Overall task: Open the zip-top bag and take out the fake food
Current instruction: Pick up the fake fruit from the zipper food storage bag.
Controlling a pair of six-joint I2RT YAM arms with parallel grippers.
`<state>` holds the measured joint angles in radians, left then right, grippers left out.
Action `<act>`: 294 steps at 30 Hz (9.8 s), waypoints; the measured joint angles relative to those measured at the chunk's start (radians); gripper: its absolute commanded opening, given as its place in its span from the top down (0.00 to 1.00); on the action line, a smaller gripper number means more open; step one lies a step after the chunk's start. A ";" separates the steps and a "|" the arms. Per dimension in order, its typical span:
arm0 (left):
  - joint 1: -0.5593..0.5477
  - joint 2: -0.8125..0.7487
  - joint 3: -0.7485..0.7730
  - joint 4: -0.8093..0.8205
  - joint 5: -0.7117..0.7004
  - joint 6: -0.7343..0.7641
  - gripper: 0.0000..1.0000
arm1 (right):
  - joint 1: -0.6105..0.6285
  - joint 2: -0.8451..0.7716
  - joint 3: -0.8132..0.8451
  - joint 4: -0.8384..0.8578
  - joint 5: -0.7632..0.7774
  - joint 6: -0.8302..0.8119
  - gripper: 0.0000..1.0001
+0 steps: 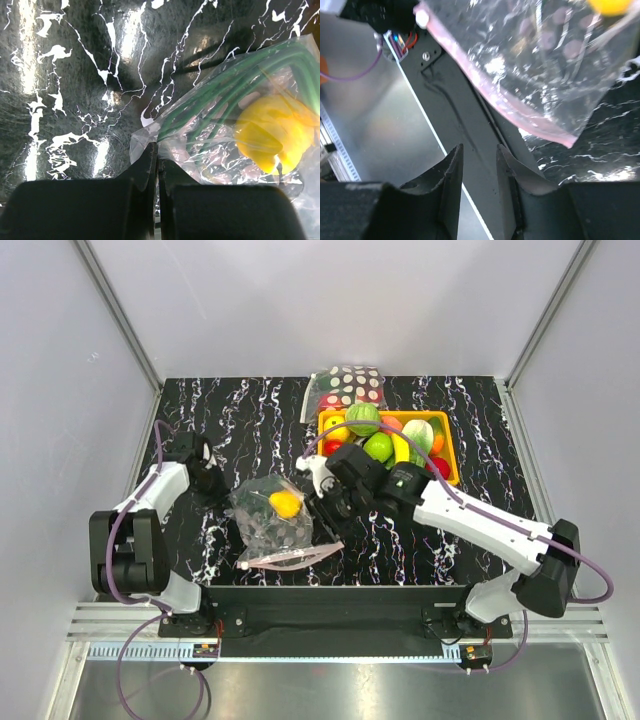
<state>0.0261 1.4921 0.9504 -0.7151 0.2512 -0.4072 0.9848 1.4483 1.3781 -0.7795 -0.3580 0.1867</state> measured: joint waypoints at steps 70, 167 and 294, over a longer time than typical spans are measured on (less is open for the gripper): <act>-0.060 -0.180 0.179 -0.029 0.086 0.005 0.28 | 0.067 0.208 -0.398 0.893 0.600 0.055 0.55; -0.145 0.248 0.290 -0.079 0.278 0.171 0.65 | -0.143 0.571 -0.252 1.275 0.178 0.044 0.36; -0.335 0.294 0.246 0.233 0.262 0.223 1.00 | -0.155 0.550 -0.189 0.954 0.104 0.077 0.77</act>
<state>-0.3092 1.7866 1.1965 -0.4824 0.5137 -0.1841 0.8295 1.9980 1.1889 0.1745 -0.2543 0.2638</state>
